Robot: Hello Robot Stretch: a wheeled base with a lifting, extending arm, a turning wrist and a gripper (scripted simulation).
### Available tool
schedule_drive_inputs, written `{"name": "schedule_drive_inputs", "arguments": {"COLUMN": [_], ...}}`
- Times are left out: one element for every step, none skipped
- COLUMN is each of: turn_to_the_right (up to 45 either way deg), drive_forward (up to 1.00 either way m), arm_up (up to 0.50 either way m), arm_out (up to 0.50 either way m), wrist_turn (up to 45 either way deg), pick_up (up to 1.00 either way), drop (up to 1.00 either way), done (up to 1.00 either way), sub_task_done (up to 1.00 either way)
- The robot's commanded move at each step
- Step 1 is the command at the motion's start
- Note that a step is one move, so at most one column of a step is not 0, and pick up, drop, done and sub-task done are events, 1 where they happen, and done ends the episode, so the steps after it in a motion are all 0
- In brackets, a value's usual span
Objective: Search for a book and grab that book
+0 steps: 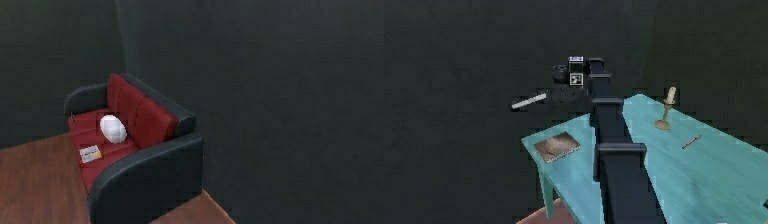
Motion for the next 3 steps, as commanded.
{"name": "schedule_drive_inputs", "arguments": {"turn_to_the_right": [0.0, 0.0, 0.0], "drive_forward": [0.00, 0.00, 0.00], "arm_up": [0.00, -0.30, 0.00], "arm_out": [0.00, 0.00, 0.00], "wrist_turn": [18.0, 0.0, 0.0], "pick_up": [0.00, 0.00, 1.00], "drop": [0.00, 0.00, 0.00], "done": [0.00, 0.00, 0.00], "sub_task_done": [0.00, 0.00, 0.00]}}
